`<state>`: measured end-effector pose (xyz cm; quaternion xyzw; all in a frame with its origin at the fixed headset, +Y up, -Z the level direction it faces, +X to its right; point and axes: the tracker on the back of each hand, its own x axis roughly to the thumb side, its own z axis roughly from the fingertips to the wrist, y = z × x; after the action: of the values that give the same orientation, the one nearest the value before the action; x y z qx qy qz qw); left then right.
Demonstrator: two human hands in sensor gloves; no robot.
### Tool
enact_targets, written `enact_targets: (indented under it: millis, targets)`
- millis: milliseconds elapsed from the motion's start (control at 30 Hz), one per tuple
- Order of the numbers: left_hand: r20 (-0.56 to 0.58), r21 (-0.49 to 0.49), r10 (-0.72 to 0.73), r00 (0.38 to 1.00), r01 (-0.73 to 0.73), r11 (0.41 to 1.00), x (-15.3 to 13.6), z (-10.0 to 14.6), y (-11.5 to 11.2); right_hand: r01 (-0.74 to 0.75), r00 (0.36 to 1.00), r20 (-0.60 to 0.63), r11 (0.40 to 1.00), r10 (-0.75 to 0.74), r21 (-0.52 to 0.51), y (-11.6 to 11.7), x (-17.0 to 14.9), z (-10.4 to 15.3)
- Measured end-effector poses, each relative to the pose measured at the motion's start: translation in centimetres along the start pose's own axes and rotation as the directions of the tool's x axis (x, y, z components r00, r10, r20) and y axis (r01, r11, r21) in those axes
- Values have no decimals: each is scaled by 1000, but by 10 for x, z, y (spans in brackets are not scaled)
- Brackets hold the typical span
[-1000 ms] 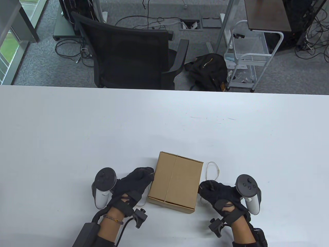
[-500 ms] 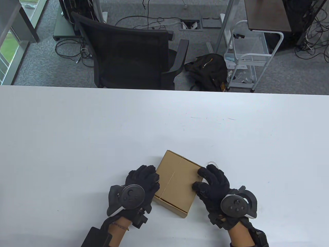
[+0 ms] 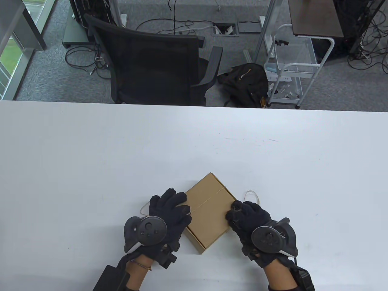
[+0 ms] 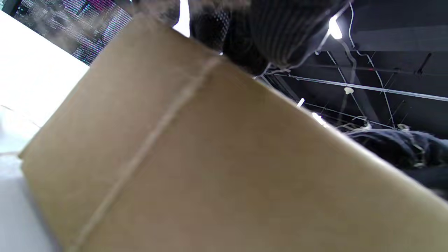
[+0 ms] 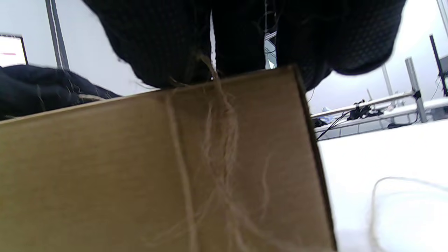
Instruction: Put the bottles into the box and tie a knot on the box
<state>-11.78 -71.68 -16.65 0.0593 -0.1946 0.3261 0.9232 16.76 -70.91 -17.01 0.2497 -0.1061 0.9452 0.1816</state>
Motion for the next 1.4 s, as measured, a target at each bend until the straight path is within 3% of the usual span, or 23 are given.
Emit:
enact_targets:
  millis: [167,300,400,500,600,800,1067,1200,1333,1400]
  targets:
    - [15,-3,-24,1000,24,1000,9,5,-1,-151,987,54,988,152,-21,-2,21,2]
    - [14,-25,-34,999,34,999,13,9,-2,-116,981,156,993,119,-31,-1,35,4]
    - [4,-64,-55,998,55,996,12,10,-6,8,970,245,1000,-10,12,0,38,3]
    - [20,-82,-41,999,43,996,7,8,-11,-80,967,241,996,88,-42,-5,38,5]
    - [24,-86,-18,1000,20,996,4,5,-11,-199,954,214,977,210,-74,-4,34,5]
    - [71,-132,42,997,-32,991,-8,-2,-11,-128,989,64,988,134,-87,0,10,-1]
    - [125,-169,97,987,-75,983,-17,-8,-10,-124,992,-10,991,124,-53,2,2,-9]
    - [133,-236,194,972,-159,959,-20,-11,-11,-63,997,-37,996,61,-68,3,-9,-9]
    - [121,-196,184,975,-158,968,-20,-9,-12,32,996,-84,995,-40,-96,1,-18,-7]
    - [126,-171,123,984,-101,980,-18,-7,-9,-23,998,-64,993,16,-112,-4,-17,-6]
